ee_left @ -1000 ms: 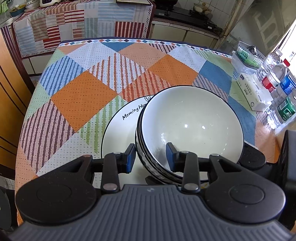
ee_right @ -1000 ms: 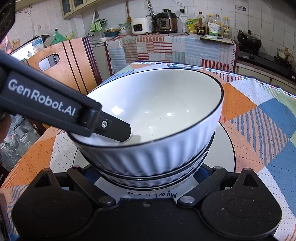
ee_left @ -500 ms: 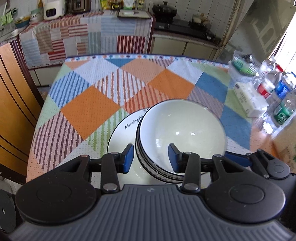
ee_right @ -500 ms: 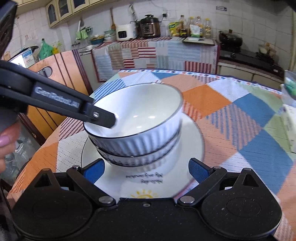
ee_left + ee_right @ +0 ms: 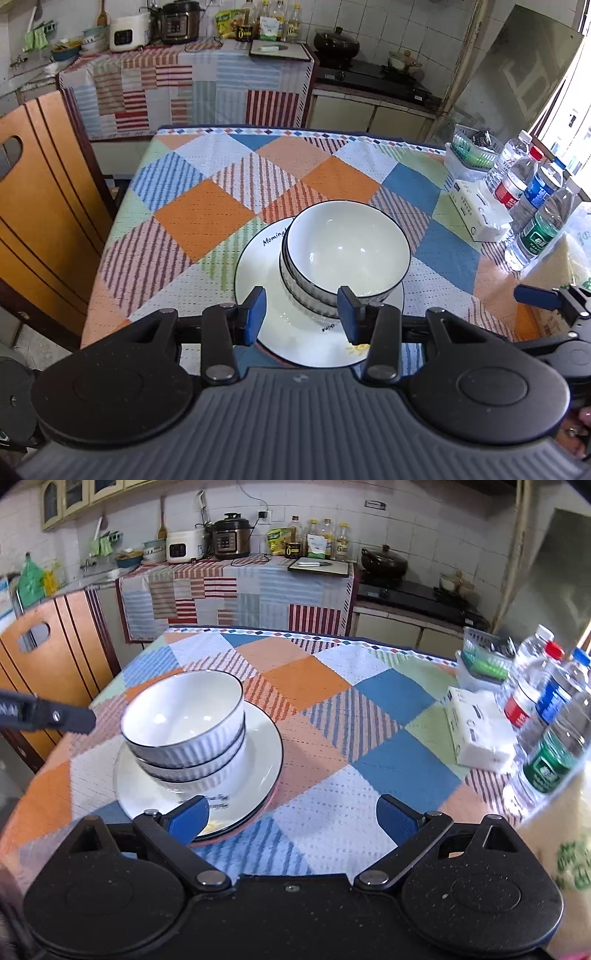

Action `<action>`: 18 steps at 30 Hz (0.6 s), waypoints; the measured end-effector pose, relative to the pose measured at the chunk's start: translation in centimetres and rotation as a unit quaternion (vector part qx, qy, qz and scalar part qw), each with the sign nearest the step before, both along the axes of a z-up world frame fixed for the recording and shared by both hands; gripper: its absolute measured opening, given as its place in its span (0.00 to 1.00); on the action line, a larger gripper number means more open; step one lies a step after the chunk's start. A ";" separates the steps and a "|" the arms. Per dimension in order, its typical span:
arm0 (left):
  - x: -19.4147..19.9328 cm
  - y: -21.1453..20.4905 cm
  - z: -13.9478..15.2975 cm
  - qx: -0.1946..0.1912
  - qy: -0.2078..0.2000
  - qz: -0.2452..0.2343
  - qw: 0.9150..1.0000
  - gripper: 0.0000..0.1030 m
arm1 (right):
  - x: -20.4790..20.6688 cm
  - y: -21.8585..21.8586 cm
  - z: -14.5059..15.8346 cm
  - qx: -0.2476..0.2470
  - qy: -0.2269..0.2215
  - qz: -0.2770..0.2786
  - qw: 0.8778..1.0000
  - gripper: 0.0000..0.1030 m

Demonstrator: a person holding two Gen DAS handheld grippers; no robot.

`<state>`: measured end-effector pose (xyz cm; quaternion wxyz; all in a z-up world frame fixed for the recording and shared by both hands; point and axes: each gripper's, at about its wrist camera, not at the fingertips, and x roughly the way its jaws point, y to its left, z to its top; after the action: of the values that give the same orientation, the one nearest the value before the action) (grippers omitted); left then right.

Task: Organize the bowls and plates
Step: 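Open both grippers and withdraw from the bowl stack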

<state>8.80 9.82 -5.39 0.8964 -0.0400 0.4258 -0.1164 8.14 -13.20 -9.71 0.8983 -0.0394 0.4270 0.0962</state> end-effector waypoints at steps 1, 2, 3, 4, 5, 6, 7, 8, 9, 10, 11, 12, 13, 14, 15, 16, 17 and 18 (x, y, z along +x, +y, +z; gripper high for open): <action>-0.4 0.1 0.3 0.001 0.000 0.000 1.000 0.42 | -0.4 0.0 0.5 0.005 0.003 0.001 1.000 0.96; -0.8 0.1 0.6 0.004 0.000 -0.001 1.000 0.43 | -0.7 0.2 0.8 0.003 0.008 0.005 1.000 0.97; -1.2 0.2 0.9 0.007 0.001 -0.001 1.000 0.43 | -0.9 0.5 1.1 -0.007 0.019 0.013 1.000 0.97; -1.6 0.4 1.2 0.009 0.000 -0.002 1.000 0.44 | -1.3 0.9 1.3 -0.017 0.026 0.020 0.999 0.97; -2.0 0.5 1.5 0.011 -0.001 -0.005 1.000 0.45 | -1.6 1.3 1.6 -0.024 0.026 0.025 0.999 0.97; -2.3 0.6 1.8 0.014 -0.002 -0.005 1.000 0.45 | -2.1 1.6 1.9 -0.030 0.025 0.028 0.999 0.97; -2.7 0.7 2.0 0.018 -0.003 -0.004 1.000 0.46 | -2.5 1.8 2.3 -0.033 0.026 0.030 0.999 0.97; -3.1 0.8 2.4 0.021 -0.006 -0.004 1.000 0.47 | -2.7 2.1 2.6 -0.034 0.029 0.033 0.998 0.97; -3.4 0.9 2.7 0.023 -0.008 -0.005 1.000 0.48 | -3.1 2.2 3.0 -0.033 0.031 0.035 0.998 0.97; -3.7 1.0 2.9 0.025 -0.009 -0.005 1.000 0.50 | -3.3 2.4 3.2 -0.030 0.031 0.036 0.998 0.97; -4.1 1.0 3.0 0.027 -0.009 -0.005 1.000 0.51 | -3.6 2.5 3.6 -0.028 0.033 0.036 0.998 0.97; -4.4 1.0 3.2 0.030 -0.011 -0.007 0.999 0.53 | -3.8 2.7 3.8 -0.027 0.034 0.036 0.998 0.97; -4.7 1.0 3.4 0.033 -0.012 -0.008 0.999 0.55 | -4.1 2.8 4.1 -0.027 0.032 0.034 0.999 0.97; -5.1 1.0 3.4 0.035 -0.013 -0.009 0.999 0.56 | -4.3 2.9 4.4 -0.027 0.026 0.030 0.999 0.97; -5.4 0.9 3.5 0.038 -0.014 -0.010 0.999 0.57 | -4.6 2.9 4.7 -0.026 0.018 0.022 0.999 0.97; -5.7 0.9 3.5 0.039 -0.014 -0.009 0.999 0.59 | -4.8 2.8 4.9 -0.024 0.011 0.014 1.000 0.97; -5.9 0.9 3.5 0.042 -0.014 -0.009 0.999 0.59 | -5.0 2.7 5.0 -0.023 0.008 0.008 1.000 0.97; -6.2 0.8 3.5 0.044 -0.016 -0.008 0.999 0.60 | -5.1 2.5 5.1 -0.021 0.009 0.002 1.000 0.97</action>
<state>2.58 10.61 -1.87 0.9030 0.0052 0.4165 -0.1053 3.09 -10.69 -4.62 0.8934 -0.0584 0.4365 0.0894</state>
